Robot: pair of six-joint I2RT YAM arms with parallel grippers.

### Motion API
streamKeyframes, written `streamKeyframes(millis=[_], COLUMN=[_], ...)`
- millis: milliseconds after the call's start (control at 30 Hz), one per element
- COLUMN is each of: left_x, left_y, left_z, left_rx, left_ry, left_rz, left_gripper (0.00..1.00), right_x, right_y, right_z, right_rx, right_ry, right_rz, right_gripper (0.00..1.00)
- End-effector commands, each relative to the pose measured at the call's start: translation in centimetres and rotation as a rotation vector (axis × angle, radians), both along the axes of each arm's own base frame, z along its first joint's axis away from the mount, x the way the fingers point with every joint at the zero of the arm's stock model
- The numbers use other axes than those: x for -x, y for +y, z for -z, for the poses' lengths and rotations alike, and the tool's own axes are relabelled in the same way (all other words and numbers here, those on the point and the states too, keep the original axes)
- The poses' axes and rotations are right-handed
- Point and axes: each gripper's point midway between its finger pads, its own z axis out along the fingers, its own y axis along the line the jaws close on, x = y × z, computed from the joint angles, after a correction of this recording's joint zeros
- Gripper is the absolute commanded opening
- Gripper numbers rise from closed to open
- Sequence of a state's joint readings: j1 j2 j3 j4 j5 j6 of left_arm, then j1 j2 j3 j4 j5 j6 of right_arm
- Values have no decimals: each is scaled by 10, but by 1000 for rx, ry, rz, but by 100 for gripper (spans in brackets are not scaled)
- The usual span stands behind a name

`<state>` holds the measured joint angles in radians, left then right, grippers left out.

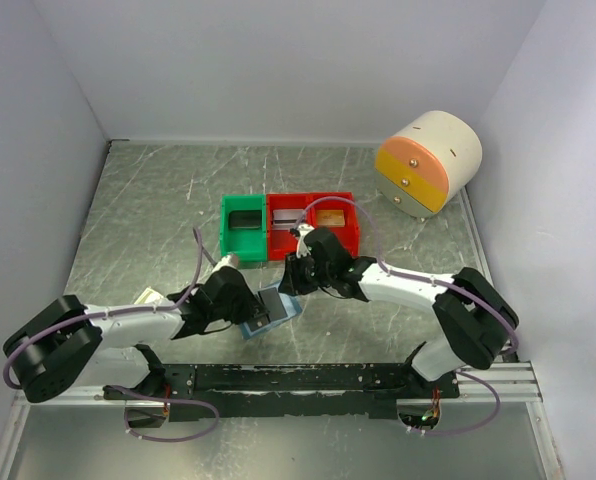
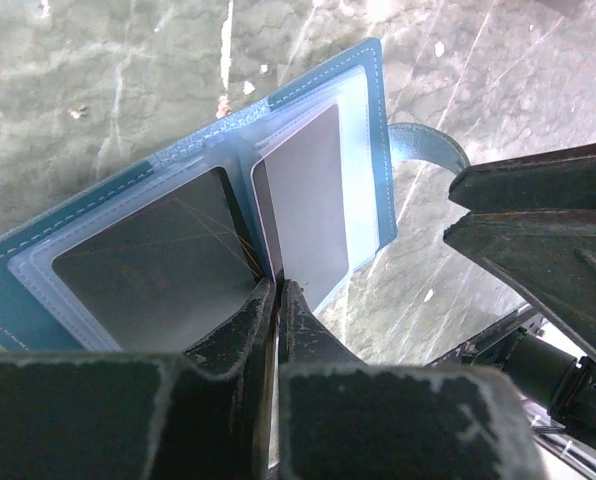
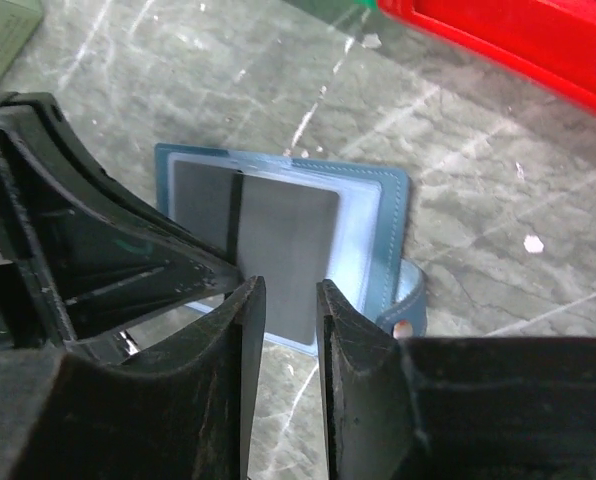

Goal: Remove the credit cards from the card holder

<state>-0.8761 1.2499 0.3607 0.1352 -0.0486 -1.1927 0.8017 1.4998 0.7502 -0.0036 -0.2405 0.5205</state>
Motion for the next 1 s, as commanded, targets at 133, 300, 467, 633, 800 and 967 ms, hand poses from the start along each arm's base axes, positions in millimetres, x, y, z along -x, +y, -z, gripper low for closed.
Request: streamKeyframes(millis=[133, 300, 467, 633, 800, 967], left_x=[-8, -5, -4, -2, -3, -2], left_y=[-12, -25, -24, -21, -22, -26], left_z=[-1, -1, -2, -3, 1, -4], left_rx=[-114, -105, -80, -66, -80, -12], left_ry=[-57, -54, -63, -69, -44, -38], left_rz=[163, 250, 234, 224, 212, 177], left_gripper=[8, 7, 10, 13, 17, 25], right_x=[-1, -7, -10, -11, -9, -8], right_y=[13, 6, -2, -2, -5, -11], right_z=[16, 31, 28, 26, 39, 46], right_rx=[-19, 47, 54, 52, 79, 107], right_ry=[39, 53, 43, 54, 83, 98], right_rz=[-18, 18, 51, 45, 39, 35], right_gripper=[30, 30, 31, 31, 31, 31])
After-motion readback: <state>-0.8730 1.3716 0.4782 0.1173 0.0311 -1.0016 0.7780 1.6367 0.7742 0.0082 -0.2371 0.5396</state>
